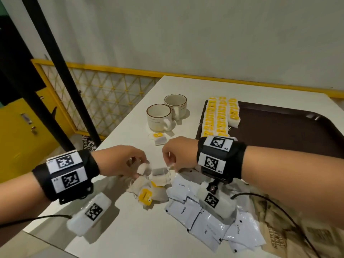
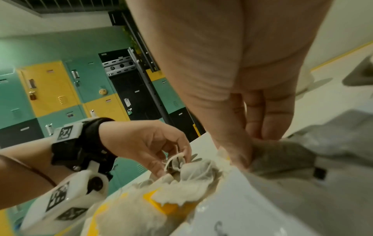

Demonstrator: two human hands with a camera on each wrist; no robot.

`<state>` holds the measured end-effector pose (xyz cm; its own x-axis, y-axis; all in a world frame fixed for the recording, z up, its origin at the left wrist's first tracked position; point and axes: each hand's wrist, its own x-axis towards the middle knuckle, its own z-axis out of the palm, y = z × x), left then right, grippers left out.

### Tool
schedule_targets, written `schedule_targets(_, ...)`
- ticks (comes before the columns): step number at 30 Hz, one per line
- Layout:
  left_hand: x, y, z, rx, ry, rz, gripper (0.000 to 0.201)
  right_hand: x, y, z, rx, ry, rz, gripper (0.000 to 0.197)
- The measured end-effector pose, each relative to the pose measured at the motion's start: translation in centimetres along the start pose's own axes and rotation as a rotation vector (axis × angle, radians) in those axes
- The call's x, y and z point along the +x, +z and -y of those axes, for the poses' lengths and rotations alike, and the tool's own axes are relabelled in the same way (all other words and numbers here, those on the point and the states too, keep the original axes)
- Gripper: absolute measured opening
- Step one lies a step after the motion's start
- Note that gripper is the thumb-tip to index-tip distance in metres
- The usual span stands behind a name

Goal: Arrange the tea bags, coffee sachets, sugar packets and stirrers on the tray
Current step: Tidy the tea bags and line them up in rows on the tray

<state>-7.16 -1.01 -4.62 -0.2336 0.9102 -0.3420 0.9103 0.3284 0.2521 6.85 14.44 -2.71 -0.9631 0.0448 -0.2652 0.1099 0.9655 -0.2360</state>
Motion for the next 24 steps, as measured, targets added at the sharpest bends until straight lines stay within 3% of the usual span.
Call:
schedule_targets(4,-0.1,-0.5,0.8,-0.155,-0.039,-0.051,0.031,-0.5,-0.9,-0.7,0.114,0.023,-0.168,0.012)
schedule_targets(7,-0.4,-1.0,0.9,-0.241,-0.068,-0.107,0.028,-0.9,-1.3,0.2,0.246,-0.049,-0.244,0.014)
schedule_targets(11,-0.7,-1.7,0.9,-0.346,-0.121,-0.135,0.017,-1.2,0.9,3.4,0.226,-0.183,-0.060,0.034)
schedule_targets(13,-0.9,-1.9,1.1,-0.471,-0.163,-0.120,0.012,-1.4,2.2,4.6,0.047,-0.217,0.105,0.060)
schedule_targets(15,-1.0,-1.9,1.4,-0.578,-0.206,-0.098,0.014,-1.4,2.6,5.3,-0.198,-0.223,0.197,0.073)
schedule_targets(18,-1.1,-2.0,1.8,-0.713,-0.229,-0.076,0.014,-0.7,2.4,5.4,-0.310,-0.277,0.154,0.055)
schedule_targets(20,-1.1,-2.1,1.9,-0.757,-0.228,-0.080,0.015,-0.1,2.2,5.1,-0.199,-0.289,0.118,0.042)
schedule_targets(24,-0.9,-2.4,1.4,-0.879,-0.201,-0.113,0.013,-0.5,1.2,4.0,-0.036,-0.235,0.052,0.035)
